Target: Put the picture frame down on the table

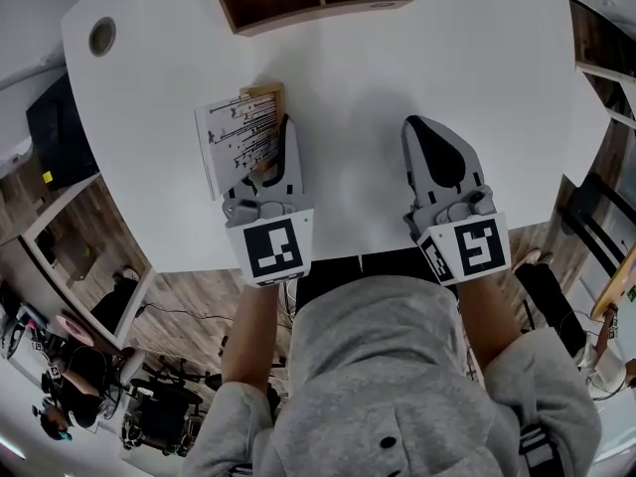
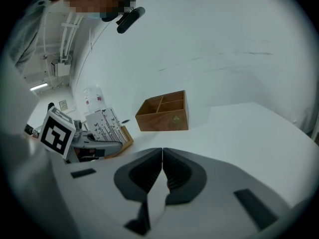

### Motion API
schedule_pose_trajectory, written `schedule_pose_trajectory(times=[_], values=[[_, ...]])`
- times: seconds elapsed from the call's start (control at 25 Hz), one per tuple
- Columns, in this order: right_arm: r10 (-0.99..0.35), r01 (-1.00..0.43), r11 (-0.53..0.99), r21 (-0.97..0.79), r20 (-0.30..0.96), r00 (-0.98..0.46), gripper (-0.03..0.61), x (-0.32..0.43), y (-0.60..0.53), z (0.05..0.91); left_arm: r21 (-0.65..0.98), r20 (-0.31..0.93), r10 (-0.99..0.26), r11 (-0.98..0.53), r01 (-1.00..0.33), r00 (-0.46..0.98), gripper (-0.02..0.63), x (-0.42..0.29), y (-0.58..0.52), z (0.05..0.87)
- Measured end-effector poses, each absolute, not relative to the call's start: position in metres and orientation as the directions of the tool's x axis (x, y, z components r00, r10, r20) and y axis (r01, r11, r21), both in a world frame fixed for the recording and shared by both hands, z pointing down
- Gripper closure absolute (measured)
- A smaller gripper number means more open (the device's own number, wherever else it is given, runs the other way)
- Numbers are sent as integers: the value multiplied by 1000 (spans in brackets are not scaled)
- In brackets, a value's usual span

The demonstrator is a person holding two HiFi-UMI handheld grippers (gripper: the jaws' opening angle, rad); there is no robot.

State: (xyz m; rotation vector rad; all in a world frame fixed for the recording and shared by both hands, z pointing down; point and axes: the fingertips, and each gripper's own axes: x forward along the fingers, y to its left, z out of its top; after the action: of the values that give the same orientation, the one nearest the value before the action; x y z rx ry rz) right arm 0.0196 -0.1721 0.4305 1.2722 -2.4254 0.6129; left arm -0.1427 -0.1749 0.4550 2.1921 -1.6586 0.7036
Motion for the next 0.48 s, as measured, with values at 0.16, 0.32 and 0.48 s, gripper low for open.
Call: schedule_pose_trajectory(times=[0.16, 0.32, 0.48], values=[[-685, -829, 513, -222, 477, -551, 552, 14, -171, 435, -75, 550, -810, -290, -954, 203, 497, -145, -176, 459], [-685, -826, 516, -228, 470, -557, 552, 10, -170, 432, -110, 555, -807, -311, -944, 201, 497, -147, -175, 462], [-685, -824, 517, -230, 467, -560, 552, 10, -168, 427, -114, 558, -805, -316, -942, 202, 497, -147, -174, 463]])
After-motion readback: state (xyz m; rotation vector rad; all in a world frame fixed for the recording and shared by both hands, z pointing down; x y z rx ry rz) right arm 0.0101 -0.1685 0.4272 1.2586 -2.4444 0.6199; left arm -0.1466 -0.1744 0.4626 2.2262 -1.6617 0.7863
